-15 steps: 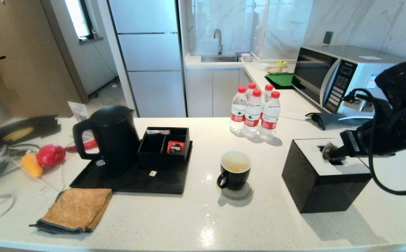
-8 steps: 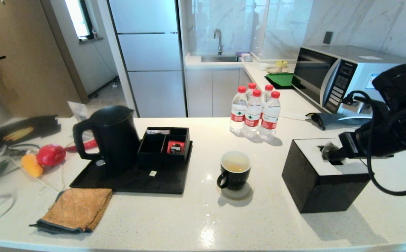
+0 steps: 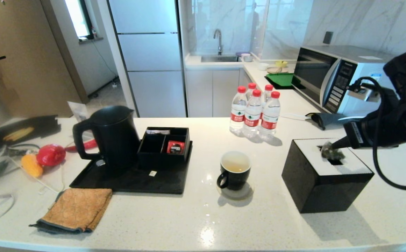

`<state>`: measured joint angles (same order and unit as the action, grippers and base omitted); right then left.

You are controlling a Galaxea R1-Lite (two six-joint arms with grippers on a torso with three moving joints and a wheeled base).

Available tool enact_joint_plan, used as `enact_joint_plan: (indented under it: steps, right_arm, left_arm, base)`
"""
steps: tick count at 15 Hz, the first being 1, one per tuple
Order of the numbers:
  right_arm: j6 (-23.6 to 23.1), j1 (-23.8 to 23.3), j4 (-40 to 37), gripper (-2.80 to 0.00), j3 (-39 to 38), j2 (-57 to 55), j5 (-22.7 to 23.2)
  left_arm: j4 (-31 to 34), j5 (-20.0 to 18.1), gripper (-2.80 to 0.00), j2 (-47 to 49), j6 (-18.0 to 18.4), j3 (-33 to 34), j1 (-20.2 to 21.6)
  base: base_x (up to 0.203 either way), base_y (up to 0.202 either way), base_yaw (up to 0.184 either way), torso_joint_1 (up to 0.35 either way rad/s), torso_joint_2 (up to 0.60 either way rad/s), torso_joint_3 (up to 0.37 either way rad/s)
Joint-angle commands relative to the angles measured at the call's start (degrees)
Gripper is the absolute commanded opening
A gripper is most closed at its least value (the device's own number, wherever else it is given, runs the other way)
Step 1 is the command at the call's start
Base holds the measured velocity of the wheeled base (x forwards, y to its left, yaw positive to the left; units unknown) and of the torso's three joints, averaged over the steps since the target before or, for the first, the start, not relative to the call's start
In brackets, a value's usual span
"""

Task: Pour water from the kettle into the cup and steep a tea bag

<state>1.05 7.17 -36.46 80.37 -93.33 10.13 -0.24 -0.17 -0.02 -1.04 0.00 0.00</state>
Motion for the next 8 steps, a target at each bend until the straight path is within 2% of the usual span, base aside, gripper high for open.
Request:
enact_joint_plan:
  steps: [1, 6, 8]
  right_arm:
    - [-0.07, 1.93, -0.02, -2.80, -0.02, 0.37, 0.10]
    - [-0.43, 5.66, 0.34, -2.80, 0.02, -1.44, -0.42]
    - [-0.26, 5.86, 0.46, -2.80, 0.05, -2.42, -3.88]
  left_arm:
    - [-0.02, -0.01, -2.80, 0.08, -0.02, 0.00, 0.00]
    - [-0.02, -0.01, -2.80, 0.07, -0.02, 0.00, 0.00]
    - [-0.02, -0.01, -2.80, 0.04, -0.02, 0.00, 0.00]
  base:
    - [0.000, 0.000, 0.000, 0.000, 0.00, 0.000]
    - [0.000, 0.000, 0.000, 0.000, 0.00, 0.000]
    - [0.000, 0.000, 0.000, 0.000, 0.00, 0.000]
